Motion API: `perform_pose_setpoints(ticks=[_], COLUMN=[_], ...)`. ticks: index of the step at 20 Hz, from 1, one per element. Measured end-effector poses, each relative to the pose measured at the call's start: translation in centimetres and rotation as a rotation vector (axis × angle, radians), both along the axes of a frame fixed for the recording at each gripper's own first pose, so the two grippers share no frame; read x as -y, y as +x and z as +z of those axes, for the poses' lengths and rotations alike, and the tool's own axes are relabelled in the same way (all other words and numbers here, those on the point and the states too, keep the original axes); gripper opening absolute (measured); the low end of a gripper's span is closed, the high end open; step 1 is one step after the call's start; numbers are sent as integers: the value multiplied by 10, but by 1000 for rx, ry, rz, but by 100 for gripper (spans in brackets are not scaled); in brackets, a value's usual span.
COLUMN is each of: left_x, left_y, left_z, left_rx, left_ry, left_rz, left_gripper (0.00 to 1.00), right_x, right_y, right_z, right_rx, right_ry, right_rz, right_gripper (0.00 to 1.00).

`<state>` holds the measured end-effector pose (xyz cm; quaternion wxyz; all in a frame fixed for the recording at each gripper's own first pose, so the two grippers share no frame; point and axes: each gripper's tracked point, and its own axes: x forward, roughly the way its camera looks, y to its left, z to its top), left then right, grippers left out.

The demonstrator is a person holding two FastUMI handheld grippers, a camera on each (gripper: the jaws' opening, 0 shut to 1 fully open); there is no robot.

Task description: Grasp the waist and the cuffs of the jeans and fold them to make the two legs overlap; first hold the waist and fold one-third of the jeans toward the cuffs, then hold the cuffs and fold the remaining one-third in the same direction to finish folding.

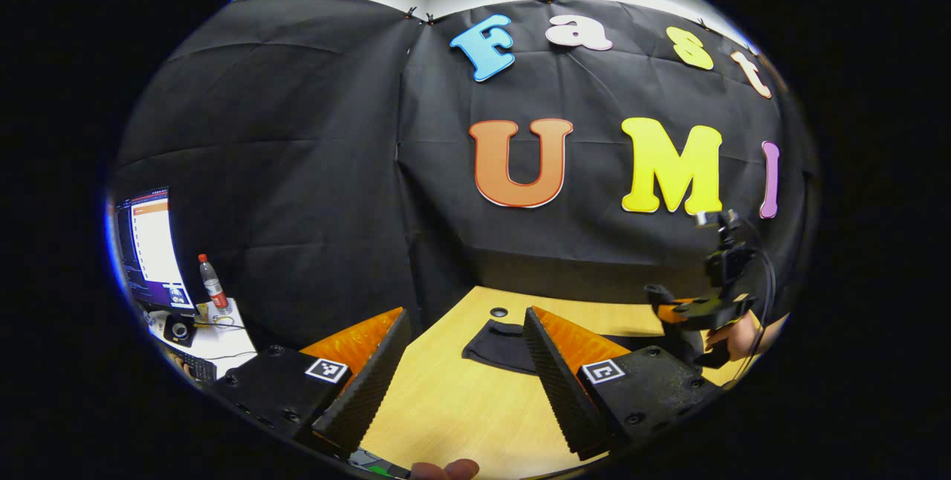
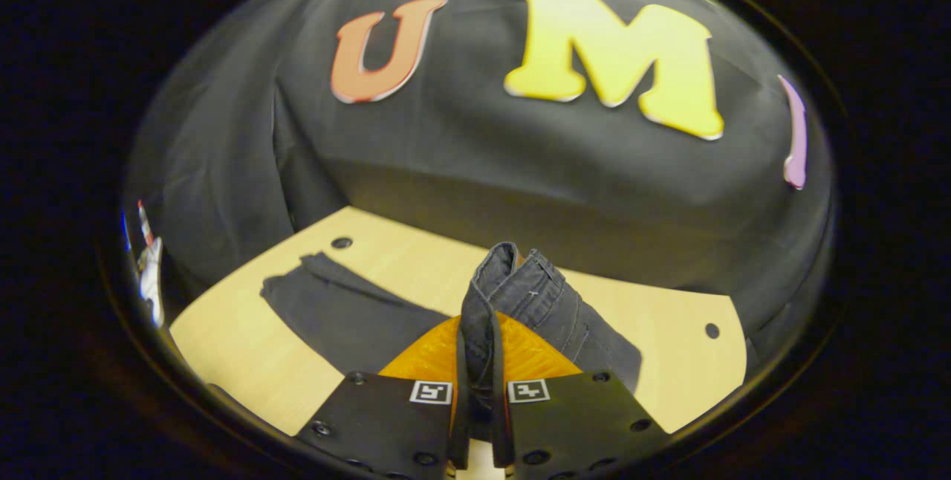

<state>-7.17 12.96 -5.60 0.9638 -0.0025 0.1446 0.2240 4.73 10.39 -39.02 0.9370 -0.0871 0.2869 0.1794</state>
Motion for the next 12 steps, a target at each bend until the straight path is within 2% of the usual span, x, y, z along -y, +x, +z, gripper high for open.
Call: perform_pose_setpoints(ticks=[1,3,5,6,8,9,11,12], left_x=[-7,-20,-27,-31,-39,-41,-45,-47], left_y=[-7,-19,-29,-33,-37,-38,-37,-37], left_z=[-3,-11,-21,-22,-28,-31,-36,-37], left_rx=[-6,-17,-37,-39,-46,-50,-53,-51], left_ry=[1,-24,-48,-49,-68,-82,-103,-109], left_rz=[15,47,70,82,98,105,113,112], left_gripper=[99,98,98,98,98,98,98,98], right_x=[-9,-25,-40,-44,-48,-53,-59,-64], right_y=[-2,2,-3,-7,-10,-13,-16,-20], right_z=[-21,-59,-86,-95,-111,-114,-108,-105], right_rx=[-26,-53,-58,-63,-86,-97,-97,-104], right_ry=[-32,-100,-160,-186,-213,-194,-164,-138], right_rz=[16,31,49,53,57,73,94,104], right_gripper=[9,13,8,13,13,14,31,33])
